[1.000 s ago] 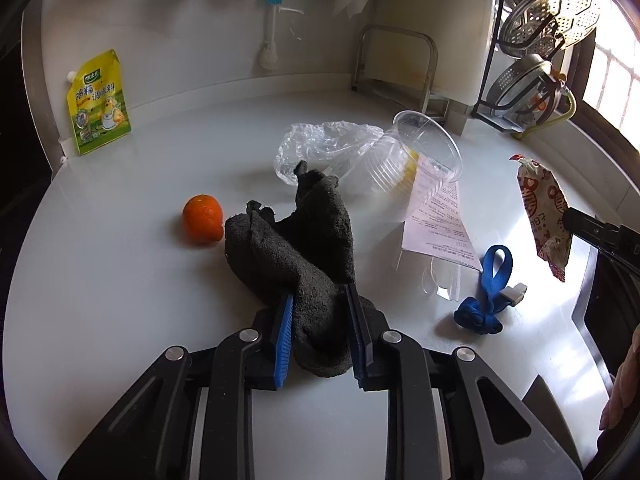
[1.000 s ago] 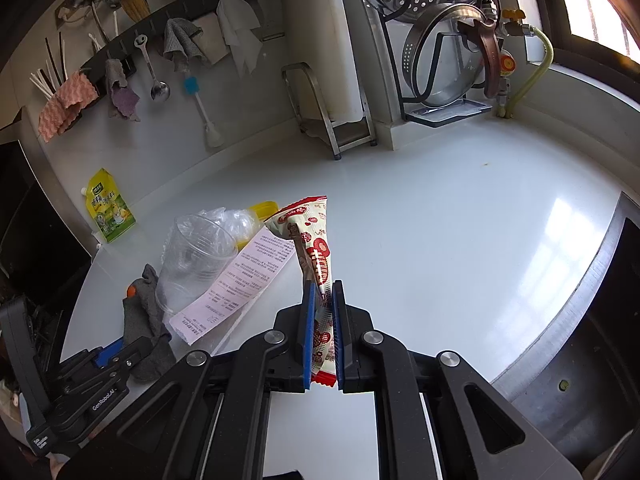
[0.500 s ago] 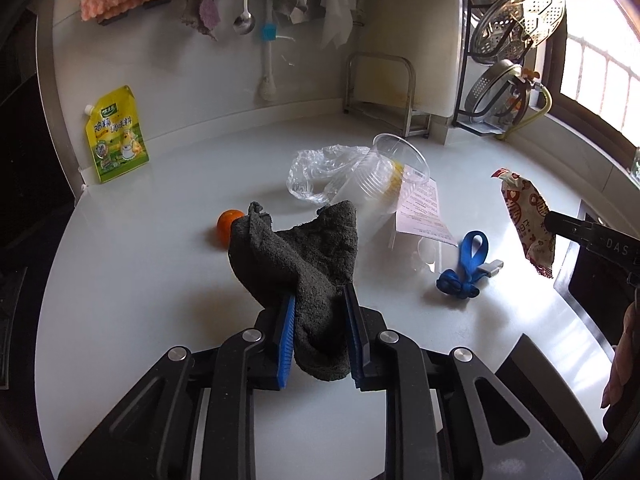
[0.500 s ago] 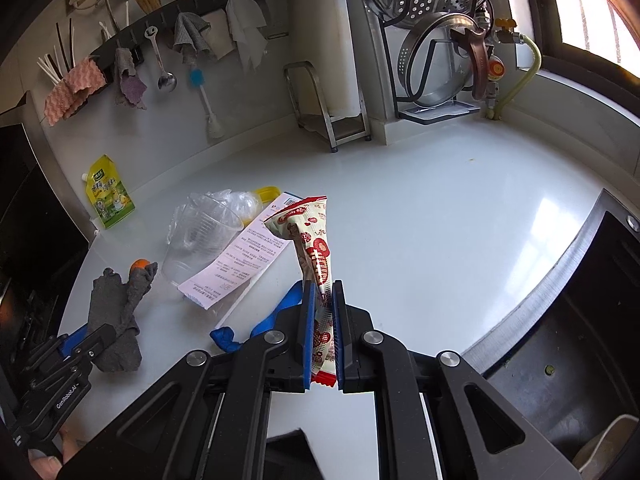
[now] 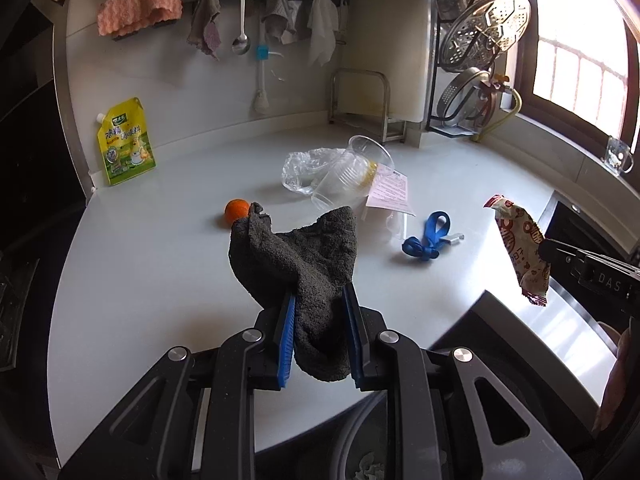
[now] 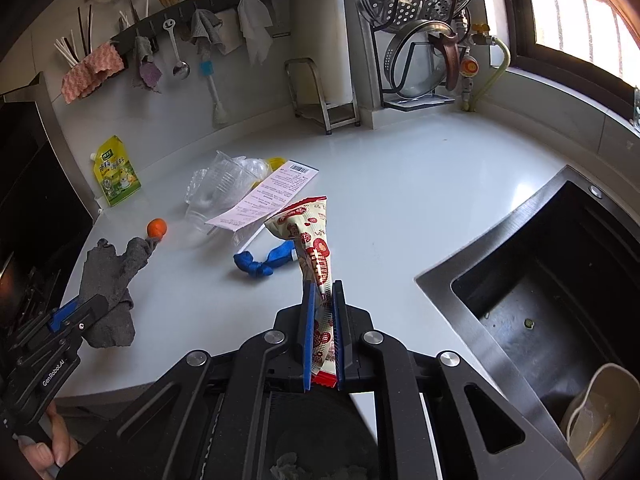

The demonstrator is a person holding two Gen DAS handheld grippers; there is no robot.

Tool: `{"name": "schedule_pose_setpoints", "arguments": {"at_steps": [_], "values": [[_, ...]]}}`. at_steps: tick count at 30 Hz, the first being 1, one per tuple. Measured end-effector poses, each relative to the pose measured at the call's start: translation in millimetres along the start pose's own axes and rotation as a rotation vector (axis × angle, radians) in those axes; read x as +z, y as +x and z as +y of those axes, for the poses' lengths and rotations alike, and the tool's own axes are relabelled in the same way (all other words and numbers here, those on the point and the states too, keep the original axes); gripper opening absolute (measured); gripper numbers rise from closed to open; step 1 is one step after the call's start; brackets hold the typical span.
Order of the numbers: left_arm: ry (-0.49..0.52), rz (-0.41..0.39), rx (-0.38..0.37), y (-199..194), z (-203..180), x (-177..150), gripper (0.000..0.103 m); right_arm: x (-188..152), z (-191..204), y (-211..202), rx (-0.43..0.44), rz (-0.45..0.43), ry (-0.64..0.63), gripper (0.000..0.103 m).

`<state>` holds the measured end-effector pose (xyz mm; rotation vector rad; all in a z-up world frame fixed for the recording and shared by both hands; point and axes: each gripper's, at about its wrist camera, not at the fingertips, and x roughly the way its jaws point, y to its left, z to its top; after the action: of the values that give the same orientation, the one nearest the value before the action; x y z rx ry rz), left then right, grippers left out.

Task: Collect trash
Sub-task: 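Carry sock and wrapper over the basket and open both tools to drop them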

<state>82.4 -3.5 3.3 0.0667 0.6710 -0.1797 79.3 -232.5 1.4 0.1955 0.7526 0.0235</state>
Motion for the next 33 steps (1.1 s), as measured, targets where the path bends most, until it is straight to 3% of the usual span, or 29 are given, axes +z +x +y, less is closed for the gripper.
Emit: {"name": "schedule_pose_setpoints", "arguments": {"at_steps": [10,20,33], "values": [[0.046,-0.005,-0.062,-40.3,-26.2,-44.2,0.022,-66.9,10.7,-43.4,-0.035,0.008,0.006,0.008],[0.068,0.041,-0.131,-54.8,-57.0,-87.9,0.022,-128.8,18.6,-69.2,-0.005,0.04,-0.007,0.008],[0.091,0.128,-0.143,-43.4,-69.8,-118.5,0.022,-165.3,8.1,-74.7,-0.007,0.1,0.012,0.008]]}}
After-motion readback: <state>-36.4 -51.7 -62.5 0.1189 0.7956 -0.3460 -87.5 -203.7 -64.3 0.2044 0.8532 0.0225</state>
